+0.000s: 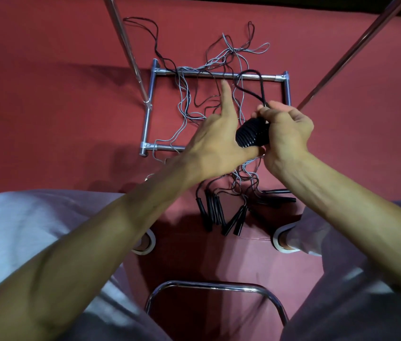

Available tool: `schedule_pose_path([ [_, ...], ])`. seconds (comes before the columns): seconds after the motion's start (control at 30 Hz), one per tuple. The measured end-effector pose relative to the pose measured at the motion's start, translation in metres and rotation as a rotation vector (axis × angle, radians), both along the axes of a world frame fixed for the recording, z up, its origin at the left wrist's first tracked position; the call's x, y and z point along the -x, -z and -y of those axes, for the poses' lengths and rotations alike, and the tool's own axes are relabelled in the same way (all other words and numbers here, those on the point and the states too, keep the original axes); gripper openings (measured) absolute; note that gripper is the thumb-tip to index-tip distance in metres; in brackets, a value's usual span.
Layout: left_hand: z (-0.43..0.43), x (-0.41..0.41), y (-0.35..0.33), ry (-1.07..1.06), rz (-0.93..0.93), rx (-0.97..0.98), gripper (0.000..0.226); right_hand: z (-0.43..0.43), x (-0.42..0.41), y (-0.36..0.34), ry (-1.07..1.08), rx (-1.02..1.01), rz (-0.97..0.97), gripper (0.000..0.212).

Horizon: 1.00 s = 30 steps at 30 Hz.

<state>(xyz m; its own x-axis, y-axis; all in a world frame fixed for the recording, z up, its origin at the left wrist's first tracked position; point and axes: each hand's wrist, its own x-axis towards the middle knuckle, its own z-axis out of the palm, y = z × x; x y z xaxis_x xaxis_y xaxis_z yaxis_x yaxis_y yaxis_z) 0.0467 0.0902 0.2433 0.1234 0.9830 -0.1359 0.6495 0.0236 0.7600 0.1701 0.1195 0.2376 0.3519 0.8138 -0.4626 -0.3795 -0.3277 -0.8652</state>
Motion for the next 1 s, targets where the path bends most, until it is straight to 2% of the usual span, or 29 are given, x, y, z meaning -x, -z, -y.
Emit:
schedule_pose_path([
  [0.07,-0.006,0.001,0.0,0.024,0.007,0.087,0.067,0.0,-0.001,-0.001,-0.058,-0.044,0.014,0.018],
  [0.1,-0.008,0.002,0.002,0.036,0.068,0.141,0.051,-0.001,-0.003,0.0,-0.094,-0.085,0.041,0.018],
  [0.13,-0.01,0.003,0.002,0.056,0.163,0.199,0.046,-0.002,-0.005,-0.001,-0.141,-0.139,0.083,0.018],
  [0.2,-0.012,0.007,0.002,0.064,0.336,0.308,0.049,-0.005,-0.012,-0.005,-0.289,-0.293,0.217,0.019],
  [0.27,-0.013,0.01,-0.002,0.037,0.424,0.381,0.061,-0.01,-0.02,-0.016,-0.506,-0.457,0.373,0.026],
  [0.33,-0.014,0.011,-0.008,0.002,0.443,0.426,0.081,-0.013,-0.026,-0.031,-0.694,-0.557,0.421,0.036],
  [0.37,-0.015,0.012,-0.008,-0.011,0.457,0.442,0.082,-0.013,-0.027,-0.038,-0.757,-0.586,0.401,0.04],
  [0.47,-0.015,0.01,-0.013,-0.018,0.482,0.481,0.056,-0.004,-0.021,-0.053,-0.835,-0.579,0.345,0.046],
  [0.6,-0.014,0.009,-0.01,-0.06,0.464,0.481,0.031,0.01,-0.011,-0.069,-0.922,-0.547,0.4,0.033],
  [0.63,-0.011,0.008,-0.01,-0.081,0.481,0.476,0.035,0.012,-0.01,-0.073,-0.959,-0.56,0.421,0.034],
  [0.7,-0.001,0.001,-0.015,-0.075,0.501,0.485,0.064,0.019,-0.009,-0.079,-1.036,-0.637,0.486,0.038],
  [0.73,0.004,0.0,-0.012,-0.067,0.608,0.502,0.068,0.023,-0.008,-0.08,-1.066,-0.672,0.512,0.039],
  [0.77,0.007,0.001,-0.012,-0.059,0.761,0.527,0.059,0.026,-0.008,-0.081,-1.098,-0.666,0.522,0.038],
  [0.8,0.01,0.002,-0.011,0.007,0.951,0.558,0.046,0.03,-0.009,-0.082,-1.132,-0.659,0.549,0.038],
  [0.83,0.012,0.005,-0.012,0.11,1.062,0.611,0.042,0.032,-0.01,-0.084,-1.171,-0.669,0.606,0.038],
  [0.87,0.012,0.008,-0.013,0.138,1.038,0.69,0.039,0.034,-0.012,-0.085,-1.208,-0.686,0.682,0.036],
  [0.93,0.006,0.01,-0.011,0.023,0.864,0.799,0.013,0.034,-0.02,-0.087,-1.237,-0.738,0.849,0.035],
  [1.0,0.001,0.014,-0.01,-0.1,0.862,0.904,0.051,0.031,-0.025,-0.082,-1.168,-0.758,1.025,0.042],
])
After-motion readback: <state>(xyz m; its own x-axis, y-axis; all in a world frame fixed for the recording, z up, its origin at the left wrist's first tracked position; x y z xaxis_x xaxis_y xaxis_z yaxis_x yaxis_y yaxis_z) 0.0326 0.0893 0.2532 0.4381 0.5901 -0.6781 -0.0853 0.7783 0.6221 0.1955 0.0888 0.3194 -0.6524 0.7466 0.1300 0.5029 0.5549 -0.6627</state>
